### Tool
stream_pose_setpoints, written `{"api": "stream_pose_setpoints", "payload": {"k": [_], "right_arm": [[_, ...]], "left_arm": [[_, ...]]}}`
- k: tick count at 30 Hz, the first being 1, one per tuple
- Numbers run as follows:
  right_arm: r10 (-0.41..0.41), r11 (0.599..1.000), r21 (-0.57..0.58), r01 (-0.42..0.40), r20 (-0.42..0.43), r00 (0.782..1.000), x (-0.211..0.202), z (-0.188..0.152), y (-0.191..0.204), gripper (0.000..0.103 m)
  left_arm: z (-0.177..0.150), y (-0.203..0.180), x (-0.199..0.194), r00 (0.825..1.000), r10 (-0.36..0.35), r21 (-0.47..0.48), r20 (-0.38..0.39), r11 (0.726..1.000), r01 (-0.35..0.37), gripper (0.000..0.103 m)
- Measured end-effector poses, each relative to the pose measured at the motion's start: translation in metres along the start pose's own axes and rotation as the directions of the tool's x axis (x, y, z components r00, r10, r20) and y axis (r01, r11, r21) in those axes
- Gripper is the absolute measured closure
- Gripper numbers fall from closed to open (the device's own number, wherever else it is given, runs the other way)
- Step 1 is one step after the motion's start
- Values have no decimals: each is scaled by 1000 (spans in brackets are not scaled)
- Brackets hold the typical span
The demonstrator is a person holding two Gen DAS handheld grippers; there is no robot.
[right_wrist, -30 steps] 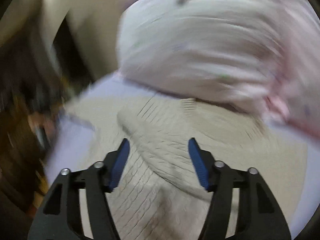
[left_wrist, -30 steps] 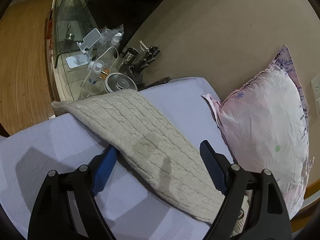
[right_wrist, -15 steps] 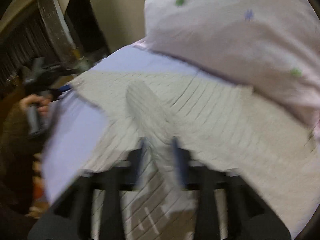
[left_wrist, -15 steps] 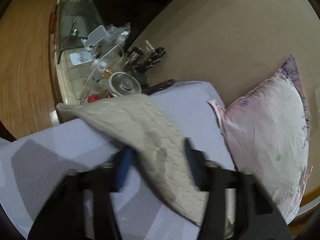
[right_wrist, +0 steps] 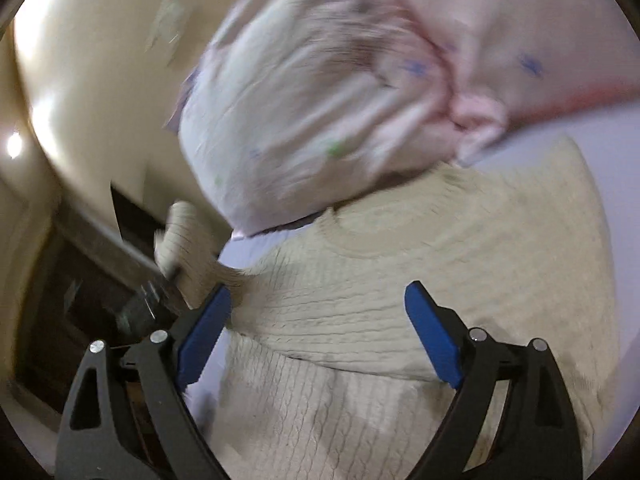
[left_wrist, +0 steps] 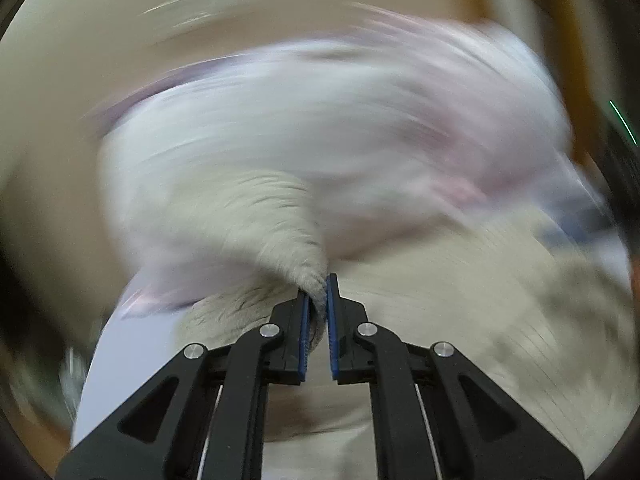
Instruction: Fold small clothes
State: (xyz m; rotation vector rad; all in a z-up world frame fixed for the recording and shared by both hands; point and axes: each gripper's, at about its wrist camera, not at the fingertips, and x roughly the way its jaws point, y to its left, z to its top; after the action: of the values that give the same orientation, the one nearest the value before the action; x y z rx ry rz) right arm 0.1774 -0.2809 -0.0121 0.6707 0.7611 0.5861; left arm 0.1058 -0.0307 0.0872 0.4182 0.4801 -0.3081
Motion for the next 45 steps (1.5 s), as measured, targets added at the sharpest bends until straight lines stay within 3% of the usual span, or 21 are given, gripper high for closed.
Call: {"api": "stream_pose_setpoints", "payload": {"k": [3,6,7,9,11,13,15,16,19,22,24,25,26,27,30,32,33,36,39,42,45], "right_arm": [[-25,991,128,27,-13,1000,-4,-1,-35,15],[-64,983,172,68,-24,998,-16,-2,-53,18],[-81,982,172,84,-25,996,-19,-1,-55,23],[-85,980,174,91,-42,995,-19,-2,-58,34],[-119,980,151,129,-74,990,-13,-5,-55,44],[-184,974,115,197,-114,976,-4,-9,-51,53],[-218,973,56,225,-117,969,1,-13,-45,86],[-214,975,40,219,-98,972,0,-13,-42,96],[-220,975,-5,221,69,973,-24,3,-24,97],[-341,934,-49,353,171,924,-41,21,-19,91],[-376,924,-14,381,140,916,-51,15,-27,72],[-373,926,-17,378,127,919,-58,7,-29,46],[-383,921,-25,389,125,915,-65,-1,-29,31],[-414,906,-43,421,123,902,-77,-15,-30,30],[-443,896,-16,444,46,895,-104,-57,-52,32],[-434,901,11,434,8,901,-117,-80,-67,52],[-430,902,26,431,-16,903,-122,-92,-73,57],[-377,925,39,378,-49,925,-140,-133,-80,71],[-265,961,60,270,-81,961,-153,-169,-75,76],[-189,979,66,194,-81,979,-169,-197,-71,76],[-146,986,66,152,-92,985,-180,-218,-68,76]], "left_arm": [[-16,-82,18,992,-95,222,-83,969,111,93],[-36,-97,6,995,-60,275,-78,958,80,91],[-39,-91,2,995,-53,255,-82,964,73,90],[-48,-65,-10,993,-50,155,-104,986,66,69],[-58,-46,-22,991,-32,55,-131,998,40,57],[-70,-26,-31,987,-2,-9,-161,1000,1,57],[-85,-9,-44,981,25,-73,-193,997,-40,51],[-92,0,-49,977,26,-117,-211,992,-51,49],[-104,24,-59,972,0,-242,-234,969,-58,40],[-118,44,-62,969,-46,-352,-242,935,-43,32],[-126,53,-64,966,-96,-415,-241,910,-13,26],[-132,56,-66,963,-120,-443,-241,897,1,25],[-138,58,-67,960,-147,-469,-239,883,19,24],[-142,61,-67,957,-160,-484,-242,875,24,24],[-155,65,-70,950,-185,-520,-251,854,29,24],[-163,69,-73,943,-243,-570,-226,818,74,24],[-168,70,-74,936,-287,-600,-203,792,113,24],[-176,68,-83,928,-346,-625,-138,757,190,31],[-188,64,-95,888,-455,-670,-64,679,300,46],[-203,57,-113,857,-514,-699,-16,619,358,60],[-218,51,-129,834,-551,-731,30,557,395,63]]}}
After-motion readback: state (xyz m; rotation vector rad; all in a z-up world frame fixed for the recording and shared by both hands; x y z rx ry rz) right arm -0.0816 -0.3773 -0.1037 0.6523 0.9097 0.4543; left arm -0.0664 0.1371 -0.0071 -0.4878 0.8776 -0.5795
